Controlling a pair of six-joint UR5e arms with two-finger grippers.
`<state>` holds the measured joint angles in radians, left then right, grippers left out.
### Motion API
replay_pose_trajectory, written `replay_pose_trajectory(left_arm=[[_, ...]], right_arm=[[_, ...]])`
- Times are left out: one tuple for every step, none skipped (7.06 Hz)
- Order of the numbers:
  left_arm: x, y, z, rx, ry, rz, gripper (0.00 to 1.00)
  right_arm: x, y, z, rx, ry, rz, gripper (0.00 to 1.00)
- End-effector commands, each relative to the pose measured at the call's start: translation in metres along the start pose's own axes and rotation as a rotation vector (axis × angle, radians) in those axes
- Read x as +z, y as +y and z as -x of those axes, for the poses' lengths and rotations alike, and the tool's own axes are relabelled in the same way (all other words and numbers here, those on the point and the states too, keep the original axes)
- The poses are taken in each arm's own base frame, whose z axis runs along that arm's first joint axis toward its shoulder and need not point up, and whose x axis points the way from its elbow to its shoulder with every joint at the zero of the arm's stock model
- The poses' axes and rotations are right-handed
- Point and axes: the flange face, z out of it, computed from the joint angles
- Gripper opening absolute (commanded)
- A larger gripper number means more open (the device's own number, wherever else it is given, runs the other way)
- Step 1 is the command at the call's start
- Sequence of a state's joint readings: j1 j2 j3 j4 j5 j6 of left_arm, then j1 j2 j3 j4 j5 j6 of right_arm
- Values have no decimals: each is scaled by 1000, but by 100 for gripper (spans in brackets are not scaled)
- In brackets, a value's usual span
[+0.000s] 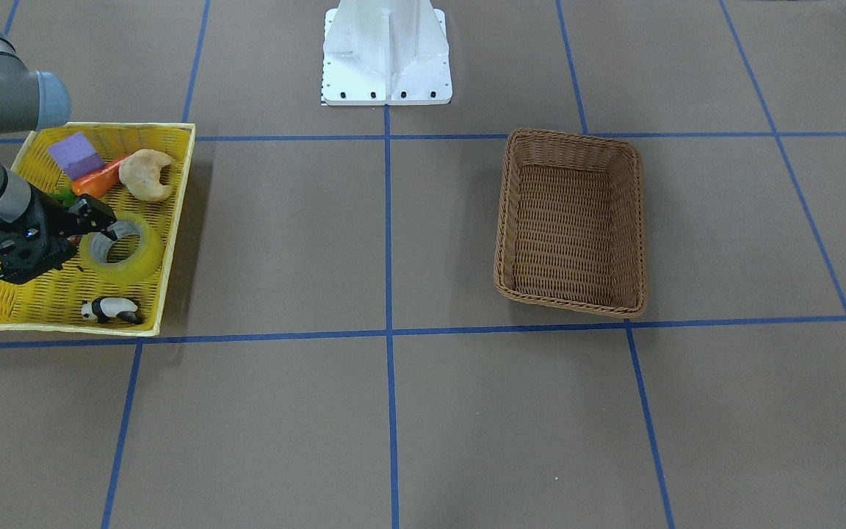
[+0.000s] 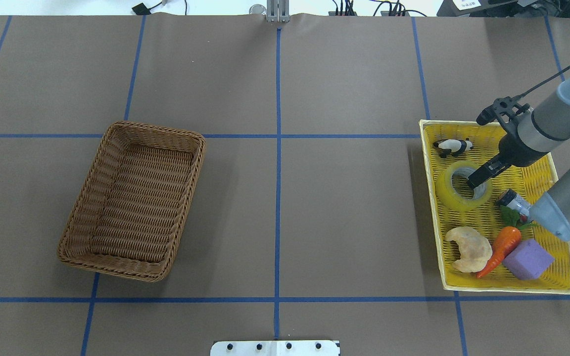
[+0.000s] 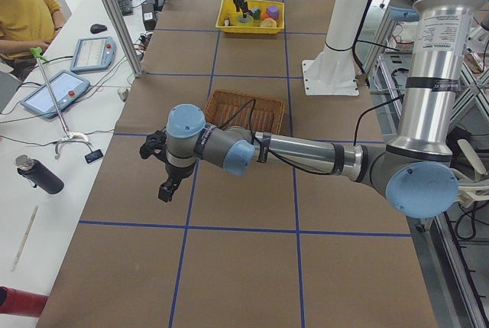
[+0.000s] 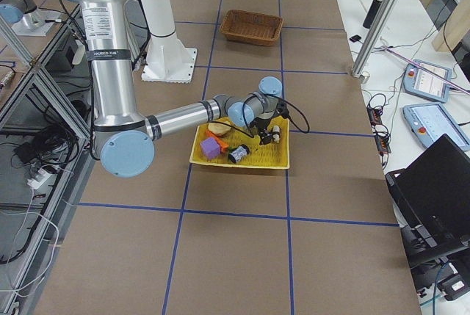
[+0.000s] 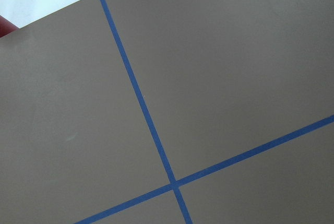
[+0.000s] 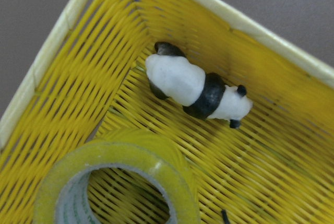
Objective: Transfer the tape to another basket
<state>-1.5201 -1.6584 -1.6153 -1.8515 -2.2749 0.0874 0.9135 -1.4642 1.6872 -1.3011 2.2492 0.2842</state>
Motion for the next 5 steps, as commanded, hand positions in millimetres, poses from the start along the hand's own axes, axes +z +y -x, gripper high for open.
replay_pose_trajectory(left_arm=[[2,2,1,-3,0,4,99],[2,3,2,-5,1,6,99],[2,3,2,-5,1,6,99],[2,3,2,-5,1,6,99],[2,3,2,-5,1,6,99]], right_arm=[[17,-8,8,-28,52,8,53],[12,-17,17,-42,39,-5,1],[8,-18,20,-48,37,-13,0],[-3,-18,21,-53,37,-32,0],[-18,-20,13,-39,43,-58,0]])
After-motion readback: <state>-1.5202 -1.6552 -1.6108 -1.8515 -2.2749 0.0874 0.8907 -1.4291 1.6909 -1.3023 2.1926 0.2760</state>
